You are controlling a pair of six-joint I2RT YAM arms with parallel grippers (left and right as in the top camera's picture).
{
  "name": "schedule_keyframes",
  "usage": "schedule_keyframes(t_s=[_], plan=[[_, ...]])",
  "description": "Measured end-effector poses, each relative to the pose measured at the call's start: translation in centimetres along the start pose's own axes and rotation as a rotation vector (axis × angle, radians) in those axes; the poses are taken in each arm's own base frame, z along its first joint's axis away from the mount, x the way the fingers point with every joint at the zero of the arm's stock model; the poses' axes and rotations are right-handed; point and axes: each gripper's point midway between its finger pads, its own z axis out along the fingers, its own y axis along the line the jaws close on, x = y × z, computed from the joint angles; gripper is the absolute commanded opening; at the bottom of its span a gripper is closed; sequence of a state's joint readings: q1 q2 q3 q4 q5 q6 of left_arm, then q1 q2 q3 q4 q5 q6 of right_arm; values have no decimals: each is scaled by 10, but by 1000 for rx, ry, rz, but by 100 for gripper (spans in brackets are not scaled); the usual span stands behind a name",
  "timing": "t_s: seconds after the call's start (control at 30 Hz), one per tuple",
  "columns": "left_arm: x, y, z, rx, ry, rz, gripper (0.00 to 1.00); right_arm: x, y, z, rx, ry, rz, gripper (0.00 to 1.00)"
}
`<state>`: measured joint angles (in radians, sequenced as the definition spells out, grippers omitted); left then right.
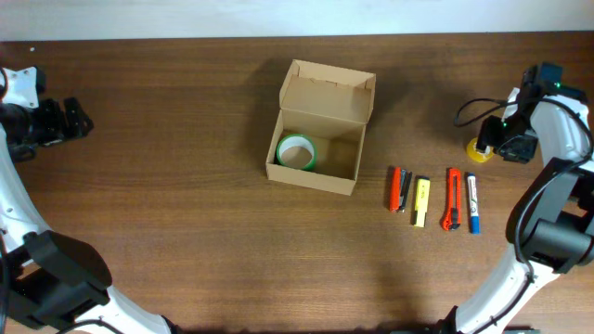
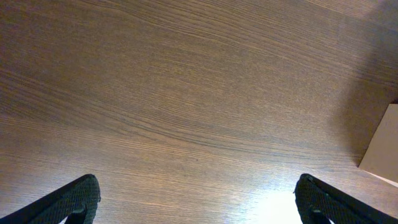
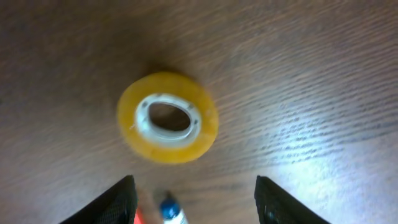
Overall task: Pack container
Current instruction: 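Move the right gripper to the yellow tape roll and grasp it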
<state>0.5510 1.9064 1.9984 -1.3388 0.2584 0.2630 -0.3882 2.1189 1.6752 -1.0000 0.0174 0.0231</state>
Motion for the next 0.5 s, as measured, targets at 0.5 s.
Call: schedule_keyframes(t_s=[0.5], plan=[[0,0,0,0,0,0,100,-19,-23,7,6,-69,56,62]])
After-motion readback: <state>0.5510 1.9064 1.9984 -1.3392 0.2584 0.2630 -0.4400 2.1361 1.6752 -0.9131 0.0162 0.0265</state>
